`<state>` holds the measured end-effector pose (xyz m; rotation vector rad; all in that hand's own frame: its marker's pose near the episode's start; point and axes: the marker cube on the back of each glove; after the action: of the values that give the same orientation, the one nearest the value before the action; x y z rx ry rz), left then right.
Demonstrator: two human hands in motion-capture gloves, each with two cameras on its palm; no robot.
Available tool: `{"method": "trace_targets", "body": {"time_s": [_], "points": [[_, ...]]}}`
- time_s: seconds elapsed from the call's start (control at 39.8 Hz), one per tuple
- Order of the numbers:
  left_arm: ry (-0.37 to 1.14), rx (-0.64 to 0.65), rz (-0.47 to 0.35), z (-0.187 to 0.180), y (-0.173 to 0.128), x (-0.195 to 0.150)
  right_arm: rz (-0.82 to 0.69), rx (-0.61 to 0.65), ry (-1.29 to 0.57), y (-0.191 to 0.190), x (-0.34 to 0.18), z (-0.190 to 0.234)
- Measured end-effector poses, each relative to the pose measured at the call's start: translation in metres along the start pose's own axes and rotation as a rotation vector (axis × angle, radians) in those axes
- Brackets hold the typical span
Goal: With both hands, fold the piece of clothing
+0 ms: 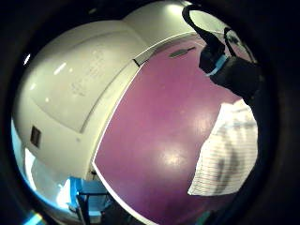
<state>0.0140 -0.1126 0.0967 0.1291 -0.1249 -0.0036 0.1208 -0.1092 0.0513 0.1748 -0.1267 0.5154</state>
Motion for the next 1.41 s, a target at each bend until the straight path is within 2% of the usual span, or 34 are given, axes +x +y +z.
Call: {"method": "trace_targets", "body": {"time_s": [0.1, 0.3, 0.5, 0.58, 0.68, 0.75, 0.88, 0.95, 1.05, 1.2, 1.33, 1.41], "points": [[0.009, -0.015, 0.084, -0.042, 0.013, 0.011, 0.14, -0.171, 0.133, 0.06, 0.024, -0.044], [0.043, -0.313, 0.121, -0.011, 0.035, 0.026, 0.18, -0.296, 0.262, 0.081, 0.012, -0.023], [0.065, -0.424, 0.096, -0.009, 0.046, 0.036, 0.205, -0.176, 0.435, 0.067, 0.001, -0.014], [0.092, -0.426, 0.103, -0.01, 0.044, 0.049, 0.206, -0.179, 0.474, 0.058, 0.007, -0.018], [0.128, -0.407, 0.116, -0.012, 0.038, 0.07, 0.201, -0.264, 0.413, 0.046, 0.019, -0.026], [0.121, -0.417, 0.117, -0.014, 0.036, 0.084, 0.223, -0.305, 0.283, 0.039, 0.027, -0.039], [0.132, -0.452, 0.123, -0.016, 0.033, 0.092, 0.214, -0.158, 0.086, 0.025, 0.019, -0.069], [0.186, -0.51, 0.094, -0.021, 0.033, 0.084, 0.184, -0.069, 0.062, 0.02, 0.001, -0.083], [0.326, -0.508, -0.001, -0.033, 0.024, 0.062, 0.02, 0.021, 0.032, -0.005, -0.046, -0.063], [0.527, -0.335, -0.11, -0.062, 0.006, 0.013, -0.175, 0.17, 0.232, 0.003, -0.14, -0.049], [0.612, -0.207, -0.198, -0.081, 0.009, -0.034, -0.318, 0.11, 0.237, 0.045, -0.212, -0.04], [0.556, -0.197, -0.303, -0.088, 0.02, -0.065, -0.412, 0.032, 0.173, 0.071, -0.243, -0.035]]}}
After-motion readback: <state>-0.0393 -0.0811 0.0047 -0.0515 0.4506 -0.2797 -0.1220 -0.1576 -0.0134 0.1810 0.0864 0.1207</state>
